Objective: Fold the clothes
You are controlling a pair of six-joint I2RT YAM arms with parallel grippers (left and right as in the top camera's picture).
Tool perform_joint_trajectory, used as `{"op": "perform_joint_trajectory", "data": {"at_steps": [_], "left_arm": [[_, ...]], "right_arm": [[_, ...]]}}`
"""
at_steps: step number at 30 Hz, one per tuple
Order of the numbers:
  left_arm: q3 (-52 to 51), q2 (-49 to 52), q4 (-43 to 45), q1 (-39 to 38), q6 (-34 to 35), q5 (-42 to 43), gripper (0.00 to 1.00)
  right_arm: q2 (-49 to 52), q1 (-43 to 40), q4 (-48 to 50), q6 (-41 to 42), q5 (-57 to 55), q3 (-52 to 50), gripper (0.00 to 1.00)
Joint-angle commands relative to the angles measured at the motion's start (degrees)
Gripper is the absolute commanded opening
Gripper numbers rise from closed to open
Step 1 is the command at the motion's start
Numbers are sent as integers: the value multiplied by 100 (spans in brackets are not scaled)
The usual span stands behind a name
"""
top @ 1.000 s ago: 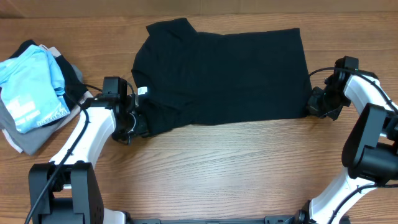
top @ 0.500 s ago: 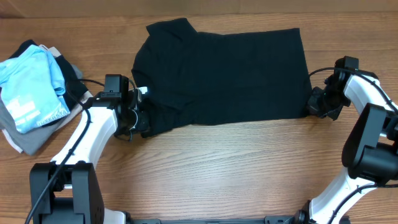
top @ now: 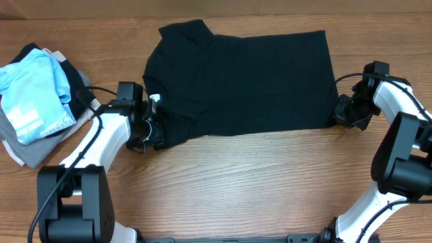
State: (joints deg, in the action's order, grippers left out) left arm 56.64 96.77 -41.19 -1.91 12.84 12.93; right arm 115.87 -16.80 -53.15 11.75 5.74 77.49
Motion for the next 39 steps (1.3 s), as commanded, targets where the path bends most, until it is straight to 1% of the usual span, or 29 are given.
{"op": "perform_joint_trajectory", "data": {"at_steps": [1,3,6,8,10,14,16,22,24,25,26,31,36,39], "left_arm": [[9,138,13,-39,-122,-83,28],[9,138,37,-37,-125,-85,20],[9,138,57,-37,-127,-87,4],[15,131,46,-35,-170,-114,4],[33,120,-46,-11,-262,-350,4],[131,98,-505,90,-254,-1539,4],[133,98,-647,153,-249,-1906,4],[133,98,-909,179,-254,-1908,4],[133,98,-1252,179,-245,-1908,4],[133,98,-1453,179,-184,-1908,4],[133,98,-1690,179,-83,-1891,4],[133,50,-2055,179,-35,-1884,4],[133,-358,-2310,179,92,-1897,4],[133,-673,-2317,179,90,-1864,4]], "right_arm": [[-96,0,-35,-20,-28,-118,4],[-96,0,-39,-20,-28,-118,4],[-96,0,-50,-20,-31,-118,4],[-96,0,-50,-22,-31,-118,4],[-96,0,-63,-20,-33,-118,4],[-96,0,-96,-15,-146,-118,4],[-96,0,-103,9,-181,-118,4],[-96,-66,-326,22,-186,-114,4],[-101,-149,-693,127,-278,-103,4],[-101,-221,-894,317,-334,-103,4],[-101,-262,-981,332,-330,-103,4],[-103,-354,-1222,330,-334,-101,4],[-116,-354,-1685,525,-616,-103,4],[-208,-354,-1749,525,-629,-101,4]]}}
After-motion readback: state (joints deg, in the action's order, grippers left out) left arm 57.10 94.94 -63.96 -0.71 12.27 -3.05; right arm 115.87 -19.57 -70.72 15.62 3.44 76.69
